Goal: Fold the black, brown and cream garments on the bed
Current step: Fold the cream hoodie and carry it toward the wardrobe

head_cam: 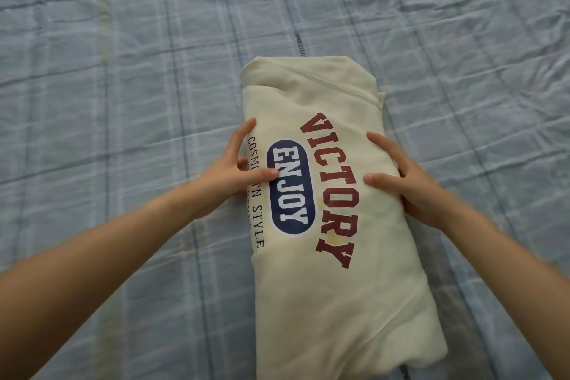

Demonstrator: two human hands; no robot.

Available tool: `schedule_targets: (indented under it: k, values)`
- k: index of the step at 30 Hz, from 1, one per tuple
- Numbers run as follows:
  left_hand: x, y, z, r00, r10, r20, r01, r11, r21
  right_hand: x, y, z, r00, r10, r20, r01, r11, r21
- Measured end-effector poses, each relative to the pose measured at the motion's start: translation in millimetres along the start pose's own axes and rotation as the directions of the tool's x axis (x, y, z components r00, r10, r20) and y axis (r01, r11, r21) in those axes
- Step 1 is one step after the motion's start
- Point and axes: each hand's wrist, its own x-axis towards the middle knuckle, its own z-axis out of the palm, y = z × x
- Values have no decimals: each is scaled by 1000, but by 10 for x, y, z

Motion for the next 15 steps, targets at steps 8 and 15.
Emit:
schedule_targets:
  k: [8, 15]
  values:
    - [140, 156, -3, 992, 38, -116, -37, 999, 14, 44, -65, 138, 988, -72, -134, 49, 985, -164]
    - [359, 396, 18, 993, 8, -117, -14, 999, -46, 166, -118, 147, 980, -65, -190, 48, 994, -94]
